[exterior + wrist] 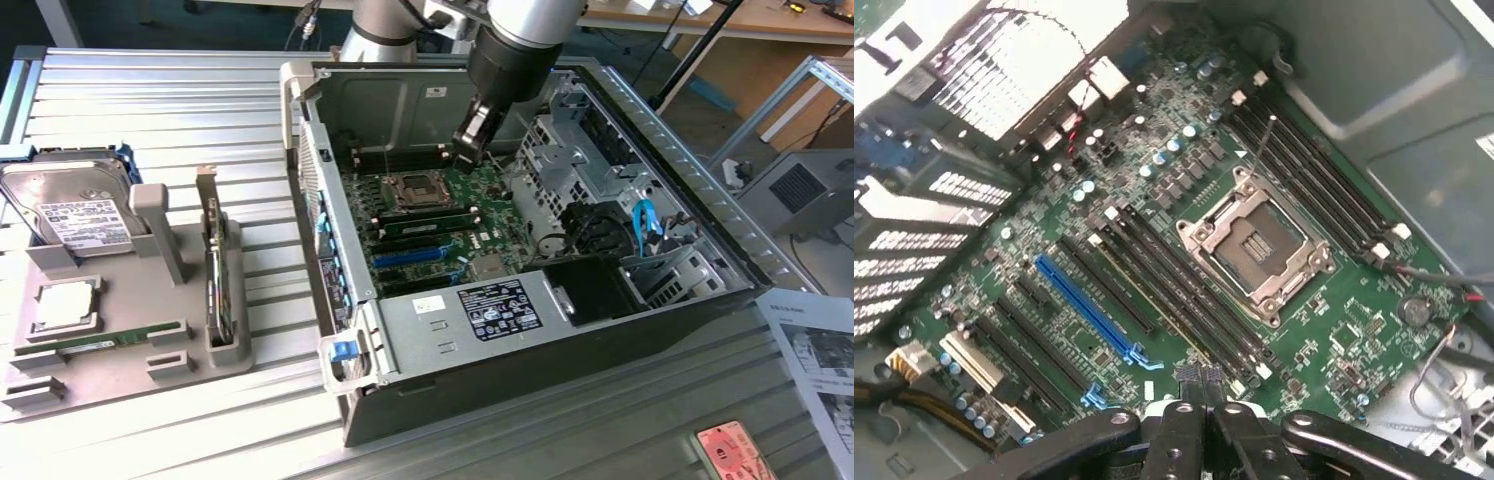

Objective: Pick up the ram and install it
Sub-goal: 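Press down the ram until it locks into place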

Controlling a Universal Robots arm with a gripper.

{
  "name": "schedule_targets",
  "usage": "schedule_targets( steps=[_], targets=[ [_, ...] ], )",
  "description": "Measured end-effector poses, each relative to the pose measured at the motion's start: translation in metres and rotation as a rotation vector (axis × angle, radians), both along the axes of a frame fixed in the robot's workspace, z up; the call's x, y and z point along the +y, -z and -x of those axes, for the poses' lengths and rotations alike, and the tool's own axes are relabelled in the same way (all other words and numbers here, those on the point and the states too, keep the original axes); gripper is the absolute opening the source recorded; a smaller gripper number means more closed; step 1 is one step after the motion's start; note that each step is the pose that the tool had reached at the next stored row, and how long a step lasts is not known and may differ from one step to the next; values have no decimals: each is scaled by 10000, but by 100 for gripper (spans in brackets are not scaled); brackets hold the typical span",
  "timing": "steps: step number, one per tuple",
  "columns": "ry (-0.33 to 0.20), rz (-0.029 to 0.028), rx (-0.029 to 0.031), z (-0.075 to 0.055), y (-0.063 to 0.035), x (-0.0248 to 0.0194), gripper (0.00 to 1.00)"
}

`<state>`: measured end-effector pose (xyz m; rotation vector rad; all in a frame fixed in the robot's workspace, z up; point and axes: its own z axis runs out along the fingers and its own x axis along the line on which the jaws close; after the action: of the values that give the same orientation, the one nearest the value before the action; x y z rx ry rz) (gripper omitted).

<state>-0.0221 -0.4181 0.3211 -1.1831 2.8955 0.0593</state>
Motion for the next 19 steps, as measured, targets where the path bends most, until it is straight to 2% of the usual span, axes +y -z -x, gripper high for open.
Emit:
schedule_targets(
  steps=[10,19],
  targets=[
    [1494,0,0,0,1,0,11],
    [3086,1,0,0,2,0,11]
  ],
)
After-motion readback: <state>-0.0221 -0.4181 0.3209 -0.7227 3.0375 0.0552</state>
